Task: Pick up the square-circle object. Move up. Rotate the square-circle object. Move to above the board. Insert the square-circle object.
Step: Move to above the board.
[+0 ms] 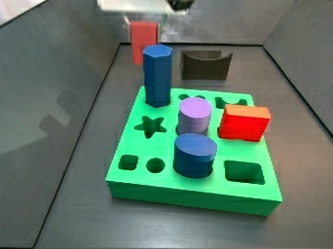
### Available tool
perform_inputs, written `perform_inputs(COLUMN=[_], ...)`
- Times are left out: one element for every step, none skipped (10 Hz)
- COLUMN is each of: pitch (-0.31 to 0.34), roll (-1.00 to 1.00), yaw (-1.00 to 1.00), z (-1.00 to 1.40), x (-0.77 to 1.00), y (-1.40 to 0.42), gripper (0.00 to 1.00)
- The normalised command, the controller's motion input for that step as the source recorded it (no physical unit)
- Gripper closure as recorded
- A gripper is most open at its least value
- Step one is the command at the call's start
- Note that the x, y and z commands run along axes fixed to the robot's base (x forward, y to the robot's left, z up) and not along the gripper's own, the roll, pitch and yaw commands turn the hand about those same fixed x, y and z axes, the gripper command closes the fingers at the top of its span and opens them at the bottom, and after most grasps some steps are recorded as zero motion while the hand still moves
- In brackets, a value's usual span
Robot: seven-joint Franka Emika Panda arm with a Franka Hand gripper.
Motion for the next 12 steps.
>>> perform_inputs(pitch=[0.055,0.049,0.048,0.049,0.052,0.048,0.049,0.053,0.054,0.051,0.049,0.048], roll=[-0.2,-0.2,-0.2,-0.17,-0.16,-0.16,-0.17,-0.17,-0.18,-0.18,-0.18,-0.16], yaw=[-0.06,-0.04,-0.04,-0.03,-0.02,-0.02,-0.02,-0.02,-0.02,-0.03,-0.03,-0.03], z=[1.0,1.0,1.0,1.0,1.0,1.0,1.0,1.0,1.0,1.0,1.0,1.0], x=[-0.02,-0.01,-0.01,-0.01,-0.01,-0.01,-0.01,0.0,0.0,0.0,0.0,0.0], y=[0.06,0.06,0.06,0.06,0.06,0.06,0.06,0.06,0.06,0.06,0.06,0.05], gripper=[1.0,1.0,1.0,1.0,1.0,1.0,1.0,1.0,1.0,1.0,1.0,1.0])
